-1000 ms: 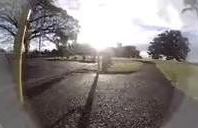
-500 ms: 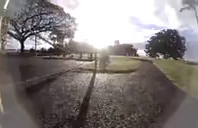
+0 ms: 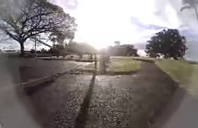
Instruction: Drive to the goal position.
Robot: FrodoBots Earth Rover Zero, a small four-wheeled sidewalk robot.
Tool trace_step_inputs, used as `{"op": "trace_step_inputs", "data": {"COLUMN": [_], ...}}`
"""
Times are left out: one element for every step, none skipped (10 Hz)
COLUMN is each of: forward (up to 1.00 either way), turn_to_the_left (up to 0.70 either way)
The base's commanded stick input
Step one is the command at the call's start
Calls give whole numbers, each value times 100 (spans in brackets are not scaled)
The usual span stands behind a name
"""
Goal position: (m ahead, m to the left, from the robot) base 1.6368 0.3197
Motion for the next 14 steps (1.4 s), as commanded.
{"op": "trace_step_inputs", "data": {"forward": [45, 45, 45, 45, 45, 45, 45, 45, 45, 45, 45, 45, 45, 45], "turn_to_the_left": [0, 0, 0, 0, 0, -2, -14, -27, -27, -27, -27, -27, -27, -27]}}
